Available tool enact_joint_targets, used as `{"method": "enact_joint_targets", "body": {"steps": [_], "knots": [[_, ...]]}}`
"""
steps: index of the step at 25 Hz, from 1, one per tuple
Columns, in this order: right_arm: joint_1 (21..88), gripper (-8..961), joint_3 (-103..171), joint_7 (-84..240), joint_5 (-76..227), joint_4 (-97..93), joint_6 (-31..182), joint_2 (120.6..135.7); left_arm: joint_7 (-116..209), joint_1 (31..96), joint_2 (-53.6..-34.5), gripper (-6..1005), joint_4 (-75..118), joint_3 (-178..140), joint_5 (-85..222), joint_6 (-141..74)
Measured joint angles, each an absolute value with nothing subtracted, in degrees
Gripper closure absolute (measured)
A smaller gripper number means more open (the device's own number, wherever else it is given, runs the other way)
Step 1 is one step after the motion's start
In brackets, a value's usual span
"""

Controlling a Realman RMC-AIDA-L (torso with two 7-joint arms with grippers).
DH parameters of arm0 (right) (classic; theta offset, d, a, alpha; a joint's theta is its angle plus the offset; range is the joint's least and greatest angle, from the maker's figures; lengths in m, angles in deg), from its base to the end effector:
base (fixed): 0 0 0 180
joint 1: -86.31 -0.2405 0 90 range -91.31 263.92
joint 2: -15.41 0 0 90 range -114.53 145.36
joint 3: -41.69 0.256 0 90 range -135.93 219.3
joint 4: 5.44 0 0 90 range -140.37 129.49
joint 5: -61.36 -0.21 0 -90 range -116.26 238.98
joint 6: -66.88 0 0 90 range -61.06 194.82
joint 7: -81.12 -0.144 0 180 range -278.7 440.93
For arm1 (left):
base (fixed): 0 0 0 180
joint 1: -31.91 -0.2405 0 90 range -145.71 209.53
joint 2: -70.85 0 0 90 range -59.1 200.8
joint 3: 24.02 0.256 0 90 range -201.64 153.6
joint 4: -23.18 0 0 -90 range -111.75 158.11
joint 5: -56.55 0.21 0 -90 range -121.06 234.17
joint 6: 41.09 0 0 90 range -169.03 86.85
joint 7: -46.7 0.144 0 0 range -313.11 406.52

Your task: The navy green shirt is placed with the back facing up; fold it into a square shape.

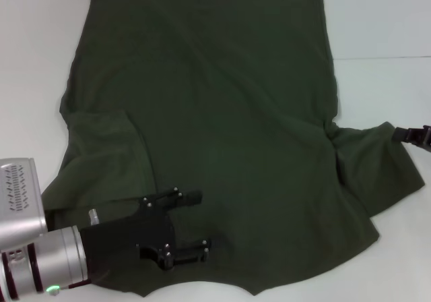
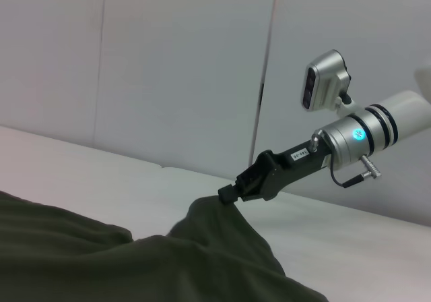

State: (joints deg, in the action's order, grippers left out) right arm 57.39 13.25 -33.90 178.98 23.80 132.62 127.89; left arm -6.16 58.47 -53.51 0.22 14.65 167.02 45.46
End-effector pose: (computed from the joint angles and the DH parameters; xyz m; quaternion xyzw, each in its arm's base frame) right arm 0.3581 0.3573 0.0539 -0.7104 0.5911 0.2550 0.2845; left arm -0.2672 0.2783 -0.0730 -0.9324 -0.1480 -0.2981 0.1410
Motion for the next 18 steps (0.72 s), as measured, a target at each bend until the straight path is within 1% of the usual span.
{"method": "enact_joint_targets", "body": {"steps": [6, 18], "knots": [[57.3, 933, 13.4, -33.5, 179.1, 25.7, 132.4, 127.46, -7.1, 58.4, -53.51, 168, 0.2, 14.6, 166.7, 45.6], [59.0, 917, 14.7, -33.1, 179.1, 27.1, 131.1, 127.29, -8.0, 58.4, -53.51, 169, 0.3, 14.5, 166.6, 46.0]]}}
